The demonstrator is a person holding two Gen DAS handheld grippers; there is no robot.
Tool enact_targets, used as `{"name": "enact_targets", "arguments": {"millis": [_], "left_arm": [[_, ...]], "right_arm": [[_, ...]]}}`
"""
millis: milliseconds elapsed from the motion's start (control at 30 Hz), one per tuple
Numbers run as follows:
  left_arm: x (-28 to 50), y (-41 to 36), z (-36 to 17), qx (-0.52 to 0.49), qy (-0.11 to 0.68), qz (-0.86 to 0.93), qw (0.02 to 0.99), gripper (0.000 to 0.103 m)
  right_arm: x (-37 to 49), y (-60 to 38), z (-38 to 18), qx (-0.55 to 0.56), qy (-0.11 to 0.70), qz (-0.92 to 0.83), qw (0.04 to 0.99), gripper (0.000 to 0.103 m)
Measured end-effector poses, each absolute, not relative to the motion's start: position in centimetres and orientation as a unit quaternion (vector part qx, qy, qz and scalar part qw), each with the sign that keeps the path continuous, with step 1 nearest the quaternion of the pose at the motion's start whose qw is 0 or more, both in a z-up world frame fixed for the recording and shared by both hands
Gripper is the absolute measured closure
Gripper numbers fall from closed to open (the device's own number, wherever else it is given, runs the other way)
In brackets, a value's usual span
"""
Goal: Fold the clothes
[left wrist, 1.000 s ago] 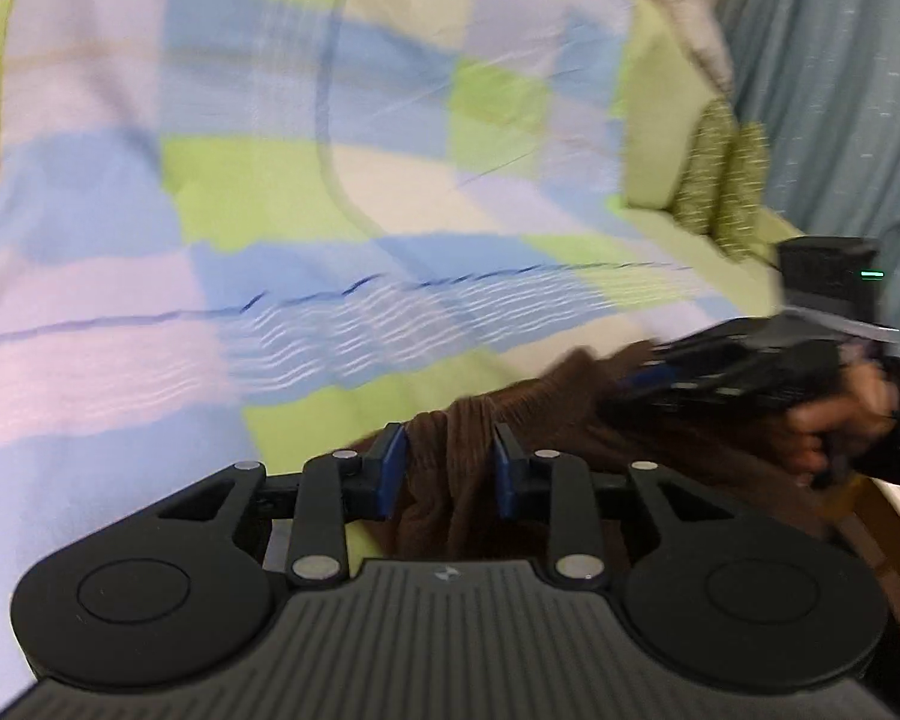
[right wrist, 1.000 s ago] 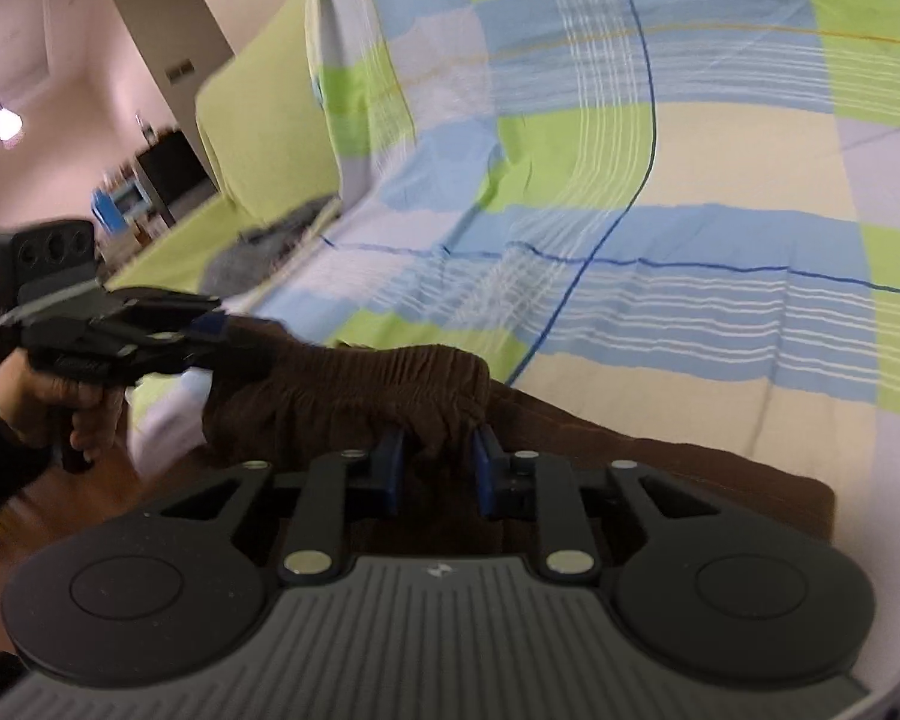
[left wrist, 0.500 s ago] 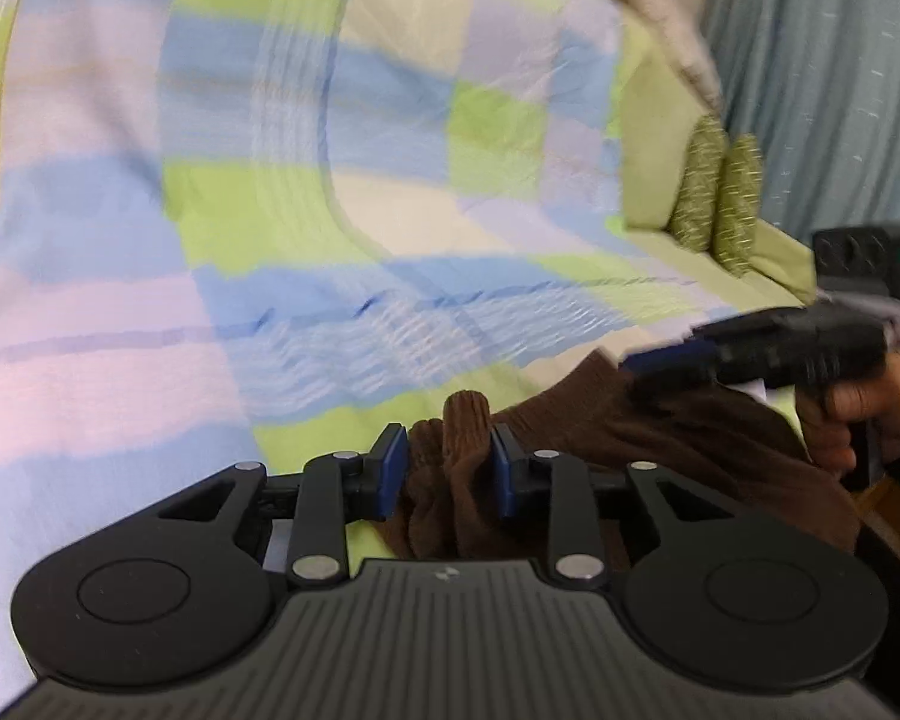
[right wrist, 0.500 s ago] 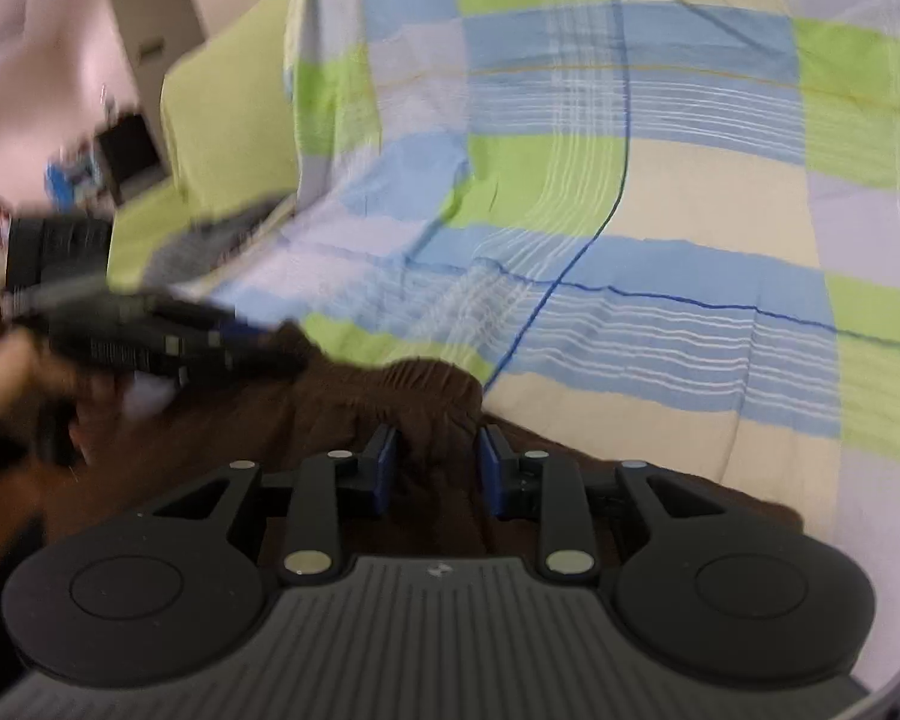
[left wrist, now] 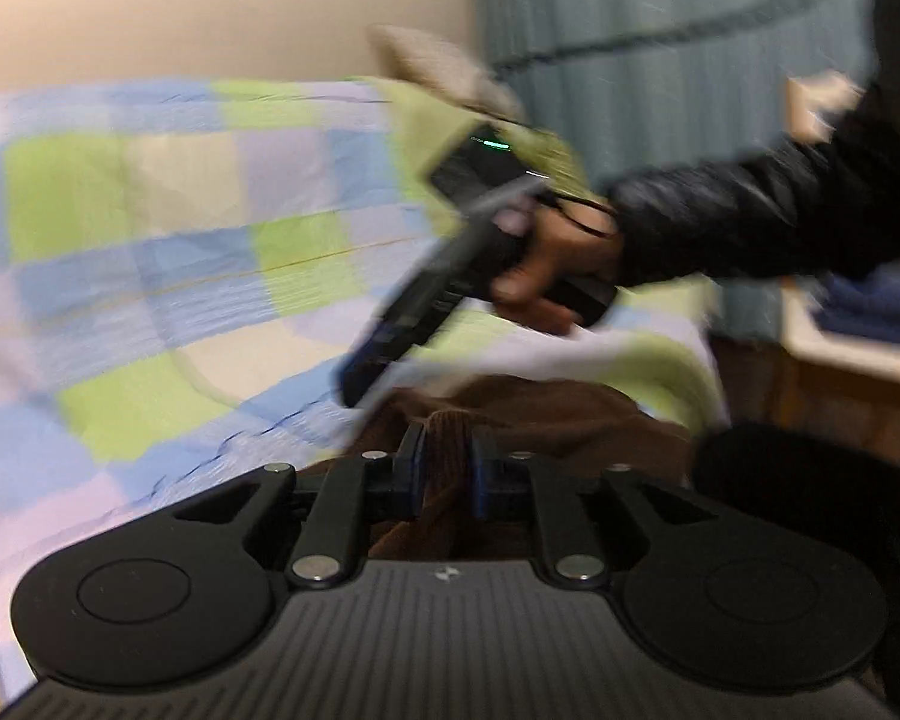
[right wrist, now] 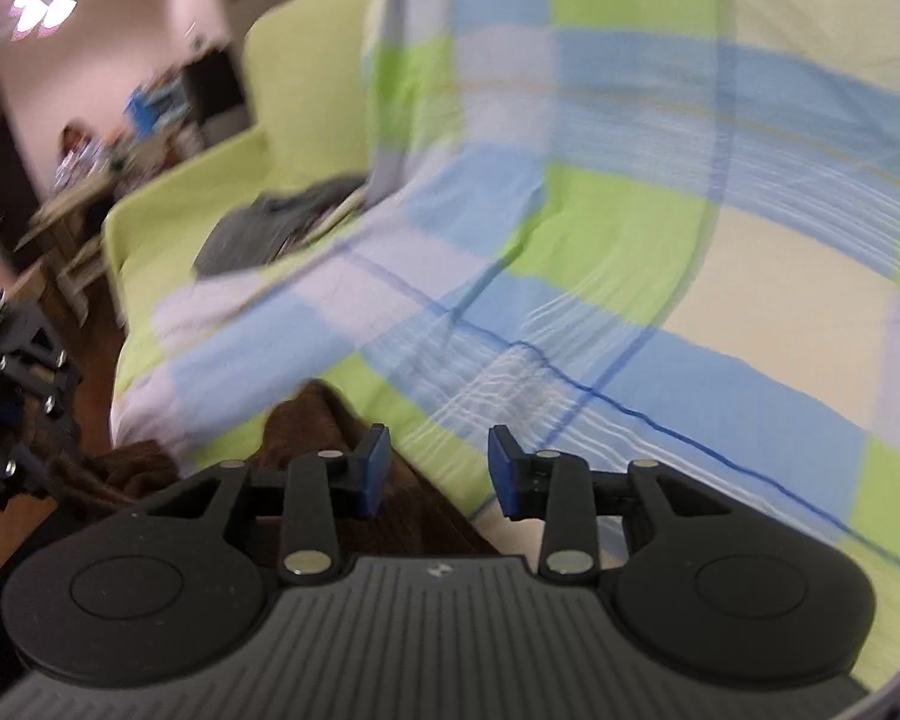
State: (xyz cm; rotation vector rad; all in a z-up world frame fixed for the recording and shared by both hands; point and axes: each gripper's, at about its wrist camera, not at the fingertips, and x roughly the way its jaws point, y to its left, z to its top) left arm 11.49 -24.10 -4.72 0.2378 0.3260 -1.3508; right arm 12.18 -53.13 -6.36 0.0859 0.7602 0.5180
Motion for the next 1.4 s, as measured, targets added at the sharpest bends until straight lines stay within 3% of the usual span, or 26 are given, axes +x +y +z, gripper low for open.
{"name": "enact_targets", "arguments": {"millis": [67,100,367,500,600,800,1067,1200,1400], "left_arm": [[12.9,-24.2,-5.0,0.094,0.166,-0.613,0.767,0.053],[14.0,-24.5,-5.2,0.085,0.178,-0.61,0.768,0.051],[23.2,-29.3,-9.5,0.04,0.34,-0.61,0.715,0.047],[24.8,-29.9,-10.7,0.01,0.376,-0.622,0.687,0.048],[23.4,-29.6,-10.2,0.031,0.333,-0.626,0.704,0.065],[12.8,-27.3,-5.6,0.155,0.111,-0.704,0.684,0.071],[8.1,-27.2,-6.0,0.204,0.105,-0.726,0.648,0.071],[8.0,-27.3,-6.2,0.21,0.102,-0.731,0.641,0.071],[7.9,-26.7,-6.7,0.191,0.103,-0.733,0.644,0.071]], "right_arm": [[12.6,-52.7,-6.7,0.048,0.375,0.257,0.889,0.064],[12.6,-52.6,-6.8,0.049,0.376,0.258,0.889,0.064],[10.9,-53.7,-7.8,0.084,0.369,0.235,0.895,0.06],[9.8,-54.8,-8.7,0.112,0.365,0.23,0.895,0.057],[8.6,-55.8,-9.3,0.138,0.35,0.215,0.901,0.057],[7.1,-59.0,-8.4,0.201,0.298,0.186,0.914,0.057],[11.8,-54.3,-7.0,0.082,0.385,0.306,0.867,0.058],[14.9,-50.7,-8.1,0.026,0.467,0.361,0.807,0.066],[18.2,-48.4,-11.0,0.063,0.53,0.431,0.728,0.072]]}}
